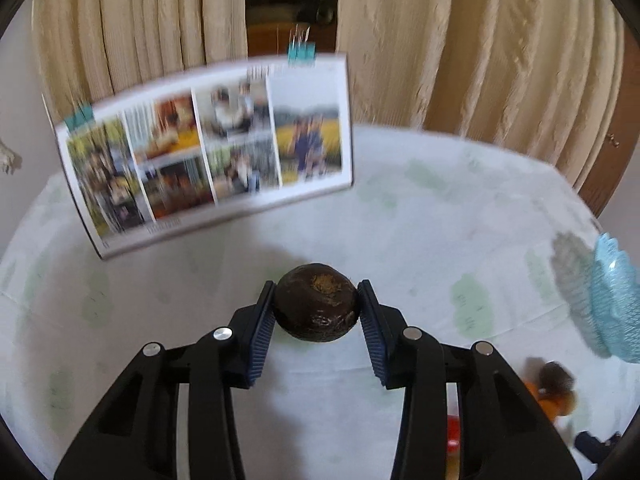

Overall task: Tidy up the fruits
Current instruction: 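Grasp the dark brown fruit with the left gripper while the right gripper grasps an orange, then carry the orange into the blue basket and open the right gripper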

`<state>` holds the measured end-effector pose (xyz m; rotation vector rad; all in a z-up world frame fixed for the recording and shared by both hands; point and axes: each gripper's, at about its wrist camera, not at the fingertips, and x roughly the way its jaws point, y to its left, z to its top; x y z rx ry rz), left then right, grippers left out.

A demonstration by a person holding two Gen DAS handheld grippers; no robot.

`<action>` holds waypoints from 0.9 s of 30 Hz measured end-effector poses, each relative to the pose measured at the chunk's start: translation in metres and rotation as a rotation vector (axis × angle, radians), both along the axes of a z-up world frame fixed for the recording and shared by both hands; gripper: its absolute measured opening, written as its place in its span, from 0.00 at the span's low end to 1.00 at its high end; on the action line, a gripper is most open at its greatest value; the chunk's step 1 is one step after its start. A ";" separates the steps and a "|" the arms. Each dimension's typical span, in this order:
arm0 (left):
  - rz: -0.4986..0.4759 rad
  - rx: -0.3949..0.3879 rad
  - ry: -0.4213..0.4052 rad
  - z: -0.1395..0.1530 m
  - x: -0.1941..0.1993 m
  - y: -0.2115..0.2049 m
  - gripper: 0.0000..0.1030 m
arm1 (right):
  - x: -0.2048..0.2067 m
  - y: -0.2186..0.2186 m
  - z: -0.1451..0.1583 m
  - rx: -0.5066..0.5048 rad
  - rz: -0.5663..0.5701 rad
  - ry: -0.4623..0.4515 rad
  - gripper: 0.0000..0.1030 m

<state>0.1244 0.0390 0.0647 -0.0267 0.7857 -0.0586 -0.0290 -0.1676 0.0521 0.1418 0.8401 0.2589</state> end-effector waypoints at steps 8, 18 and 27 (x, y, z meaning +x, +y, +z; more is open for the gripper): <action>-0.003 -0.053 -0.133 0.059 -0.034 0.003 0.40 | 0.012 0.016 -0.007 -0.024 0.036 0.023 0.69; -0.034 -0.096 -0.200 0.089 -0.061 -0.001 0.40 | 0.012 0.020 -0.013 -0.020 0.045 0.059 0.42; -0.064 -0.095 -0.200 0.091 -0.068 -0.011 0.41 | -0.002 -0.020 0.011 0.007 -0.073 0.001 0.42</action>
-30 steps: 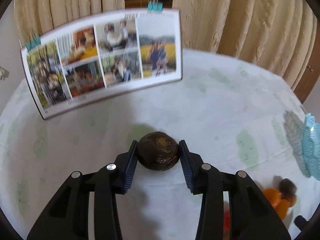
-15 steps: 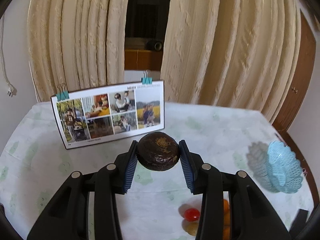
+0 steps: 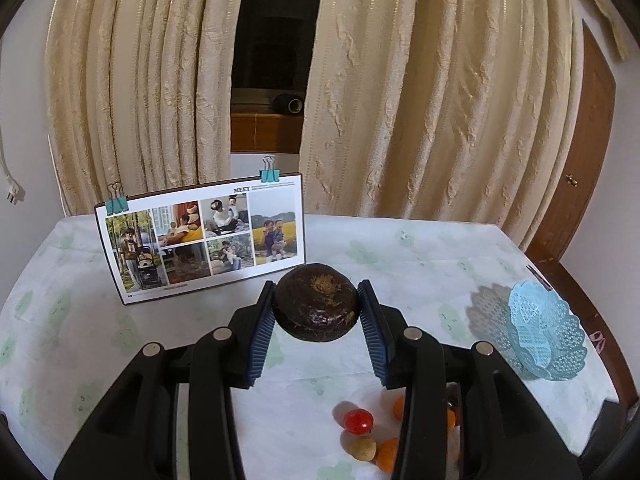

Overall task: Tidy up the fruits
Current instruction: 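Carry the orange into the blue basket and open the right gripper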

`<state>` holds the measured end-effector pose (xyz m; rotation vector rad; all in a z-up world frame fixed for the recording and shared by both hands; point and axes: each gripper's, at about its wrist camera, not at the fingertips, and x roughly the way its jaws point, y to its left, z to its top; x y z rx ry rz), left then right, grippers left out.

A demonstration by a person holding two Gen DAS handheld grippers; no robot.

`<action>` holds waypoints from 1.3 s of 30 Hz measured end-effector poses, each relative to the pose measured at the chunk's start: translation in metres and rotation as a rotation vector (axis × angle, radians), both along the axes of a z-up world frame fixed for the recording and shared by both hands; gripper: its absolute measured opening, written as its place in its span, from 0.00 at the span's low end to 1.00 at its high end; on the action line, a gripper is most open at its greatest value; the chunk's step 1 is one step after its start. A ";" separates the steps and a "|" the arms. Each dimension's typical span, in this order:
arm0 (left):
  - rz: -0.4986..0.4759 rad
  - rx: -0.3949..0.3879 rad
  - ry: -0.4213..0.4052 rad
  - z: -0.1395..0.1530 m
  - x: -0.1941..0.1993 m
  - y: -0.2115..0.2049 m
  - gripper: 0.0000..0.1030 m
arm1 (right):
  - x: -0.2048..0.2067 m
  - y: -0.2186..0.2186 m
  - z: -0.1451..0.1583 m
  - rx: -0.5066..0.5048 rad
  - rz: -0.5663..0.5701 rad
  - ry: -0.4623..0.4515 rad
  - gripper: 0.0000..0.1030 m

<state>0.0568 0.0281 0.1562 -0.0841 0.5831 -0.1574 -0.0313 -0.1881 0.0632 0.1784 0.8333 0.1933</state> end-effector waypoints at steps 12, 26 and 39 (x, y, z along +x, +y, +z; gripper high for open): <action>-0.042 0.030 0.018 -0.009 -0.003 -0.020 0.41 | -0.003 -0.092 0.031 -0.019 -0.259 -0.095 0.42; -0.108 0.074 0.008 -0.016 -0.014 -0.047 0.41 | 0.022 -0.173 0.035 -0.060 -0.468 -0.129 0.42; -0.127 0.078 0.032 -0.020 -0.015 -0.060 0.41 | 0.024 -0.191 0.020 -0.075 -0.509 -0.130 0.47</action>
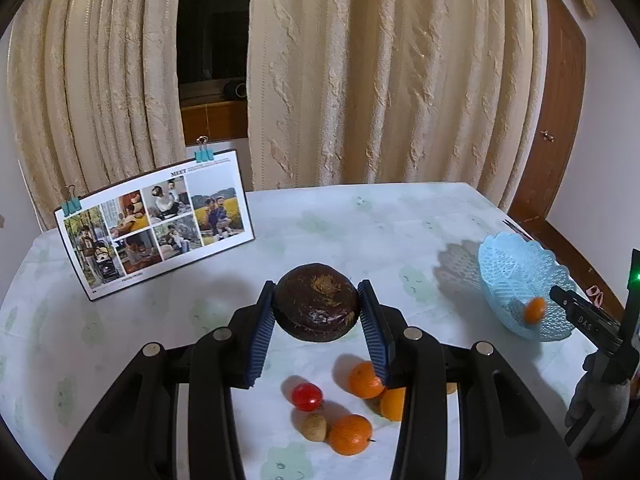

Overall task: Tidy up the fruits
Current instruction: 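Carry the orange into the blue basket and open the right gripper, then lower the dark brown fruit into the blue basket and open the left gripper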

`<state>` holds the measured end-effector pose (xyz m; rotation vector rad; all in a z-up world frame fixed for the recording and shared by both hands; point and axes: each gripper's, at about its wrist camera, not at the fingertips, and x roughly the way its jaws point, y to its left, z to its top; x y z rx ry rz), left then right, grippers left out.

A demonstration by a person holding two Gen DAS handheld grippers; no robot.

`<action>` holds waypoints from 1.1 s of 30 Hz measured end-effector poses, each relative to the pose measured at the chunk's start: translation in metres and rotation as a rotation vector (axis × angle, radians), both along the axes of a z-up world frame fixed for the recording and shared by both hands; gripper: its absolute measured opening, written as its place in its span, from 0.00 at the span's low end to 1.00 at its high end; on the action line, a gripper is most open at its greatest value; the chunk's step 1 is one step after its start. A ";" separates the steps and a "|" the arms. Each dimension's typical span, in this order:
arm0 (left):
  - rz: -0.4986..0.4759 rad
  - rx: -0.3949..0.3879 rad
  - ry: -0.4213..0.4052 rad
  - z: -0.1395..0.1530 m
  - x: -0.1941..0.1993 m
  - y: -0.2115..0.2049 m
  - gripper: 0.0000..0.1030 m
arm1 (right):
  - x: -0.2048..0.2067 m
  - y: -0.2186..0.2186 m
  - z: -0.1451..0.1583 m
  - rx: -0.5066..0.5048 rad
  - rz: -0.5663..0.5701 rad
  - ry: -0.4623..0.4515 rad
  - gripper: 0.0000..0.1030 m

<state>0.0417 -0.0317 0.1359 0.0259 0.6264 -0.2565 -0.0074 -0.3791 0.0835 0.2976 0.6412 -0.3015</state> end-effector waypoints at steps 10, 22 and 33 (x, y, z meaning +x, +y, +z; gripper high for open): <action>-0.078 0.012 0.028 -0.003 0.003 -0.055 0.41 | -0.031 -0.016 -0.002 -0.015 -0.118 -0.095 0.55; -0.280 -0.008 0.086 -0.019 0.005 -0.169 0.41 | -0.050 -0.023 -0.009 0.022 -0.164 -0.158 0.61; -0.376 0.015 0.136 -0.044 0.007 -0.238 0.41 | -0.066 -0.040 -0.005 0.041 -0.277 -0.197 0.62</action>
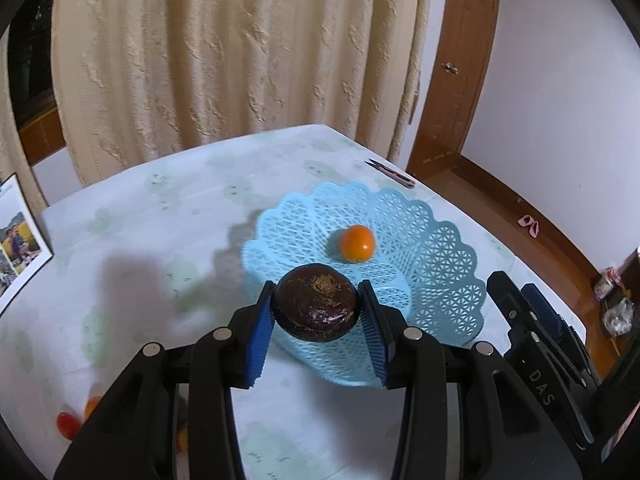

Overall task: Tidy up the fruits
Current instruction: 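Lower the dark brown fruit into the blue basket and open the left gripper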

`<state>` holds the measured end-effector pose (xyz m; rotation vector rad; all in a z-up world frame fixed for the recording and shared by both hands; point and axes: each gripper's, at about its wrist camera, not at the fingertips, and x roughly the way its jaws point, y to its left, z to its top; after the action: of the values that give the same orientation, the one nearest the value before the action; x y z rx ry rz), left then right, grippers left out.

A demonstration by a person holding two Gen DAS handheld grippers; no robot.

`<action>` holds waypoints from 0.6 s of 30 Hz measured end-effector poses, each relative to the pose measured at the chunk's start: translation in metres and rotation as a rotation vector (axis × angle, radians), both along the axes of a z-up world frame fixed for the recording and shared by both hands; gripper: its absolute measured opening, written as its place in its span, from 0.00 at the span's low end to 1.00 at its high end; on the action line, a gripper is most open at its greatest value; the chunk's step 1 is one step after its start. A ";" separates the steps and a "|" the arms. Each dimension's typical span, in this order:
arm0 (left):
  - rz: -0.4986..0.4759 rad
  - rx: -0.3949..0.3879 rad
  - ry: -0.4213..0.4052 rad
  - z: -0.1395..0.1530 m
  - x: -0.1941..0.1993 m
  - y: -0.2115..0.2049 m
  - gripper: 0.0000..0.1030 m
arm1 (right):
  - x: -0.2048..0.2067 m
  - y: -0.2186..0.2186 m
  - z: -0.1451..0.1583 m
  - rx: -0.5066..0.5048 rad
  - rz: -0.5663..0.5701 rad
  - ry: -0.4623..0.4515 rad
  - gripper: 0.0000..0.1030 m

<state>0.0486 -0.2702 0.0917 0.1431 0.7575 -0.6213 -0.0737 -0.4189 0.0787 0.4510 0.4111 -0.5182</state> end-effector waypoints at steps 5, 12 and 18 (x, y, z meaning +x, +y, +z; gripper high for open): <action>-0.007 -0.012 -0.006 -0.001 -0.002 -0.005 0.71 | -0.005 -0.007 0.000 0.014 -0.048 -0.014 0.63; 0.037 -0.028 -0.027 0.011 0.001 0.012 0.82 | -0.010 -0.003 0.005 -0.023 -0.064 -0.045 0.71; 0.101 0.001 -0.087 0.030 0.002 0.047 0.85 | -0.010 0.007 0.010 -0.070 -0.034 -0.068 0.71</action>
<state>0.0508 -0.2232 0.1219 0.1310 0.6771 -0.5151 -0.0841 -0.4121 0.0890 0.4076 0.3192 -0.5467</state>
